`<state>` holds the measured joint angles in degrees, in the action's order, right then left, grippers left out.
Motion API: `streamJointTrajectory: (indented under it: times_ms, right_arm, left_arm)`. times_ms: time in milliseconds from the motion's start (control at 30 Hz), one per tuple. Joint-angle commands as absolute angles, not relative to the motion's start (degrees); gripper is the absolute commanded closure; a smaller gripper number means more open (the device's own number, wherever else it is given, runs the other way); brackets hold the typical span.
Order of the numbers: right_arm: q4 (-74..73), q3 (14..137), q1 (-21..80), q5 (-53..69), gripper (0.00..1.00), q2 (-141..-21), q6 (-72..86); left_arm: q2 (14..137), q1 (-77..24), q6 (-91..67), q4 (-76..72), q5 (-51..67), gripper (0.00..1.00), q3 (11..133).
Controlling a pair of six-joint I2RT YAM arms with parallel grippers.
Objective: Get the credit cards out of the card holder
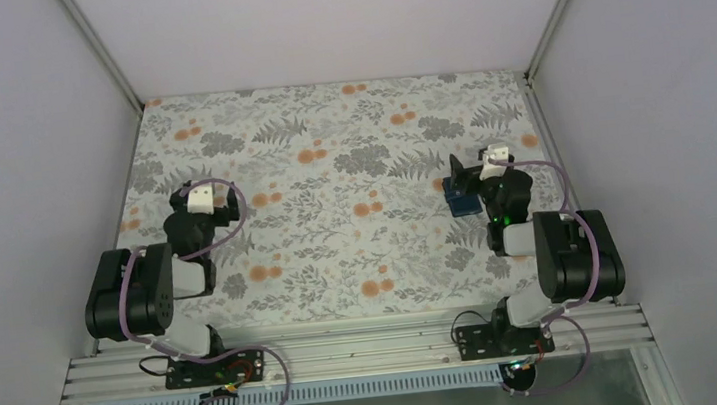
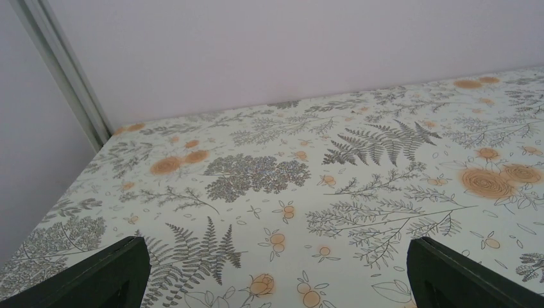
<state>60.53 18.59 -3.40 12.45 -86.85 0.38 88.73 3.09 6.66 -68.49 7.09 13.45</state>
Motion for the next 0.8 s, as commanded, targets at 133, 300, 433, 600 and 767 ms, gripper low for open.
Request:
streamJointTrajectory:
  times_ms: [133, 300, 433, 600, 767]
  right_arm:
    - [61.4, 19.3, -3.1, 12.4, 0.01, -87.2, -0.6]
    - [61.6, 19.1, -3.2, 12.4, 0.01, -86.9, -0.4]
    - [45.5, 26.2, -4.7, 7.0, 0.01, -79.7, 4.4]
    - [18.1, 39.7, -5.0, 8.8, 0.01, -73.4, 6.3]
    - [-7.6, 53.2, -4.9, 13.4, 0.01, -76.6, 10.1]
  left_arm:
    - [88.9, 2.9, 6.8, -70.8, 7.2, 0.0, 14.2]
    - [88.8, 2.9, 6.8, -70.8, 7.2, 0.0, 14.1]
    - [88.2, 2.9, 6.9, -69.4, 7.5, 0.0, 14.7]
    - [85.5, 3.3, 6.9, -58.1, 9.4, 0.0, 19.7]
    - [81.6, 4.8, 6.8, -32.2, 14.3, 0.0, 37.1]
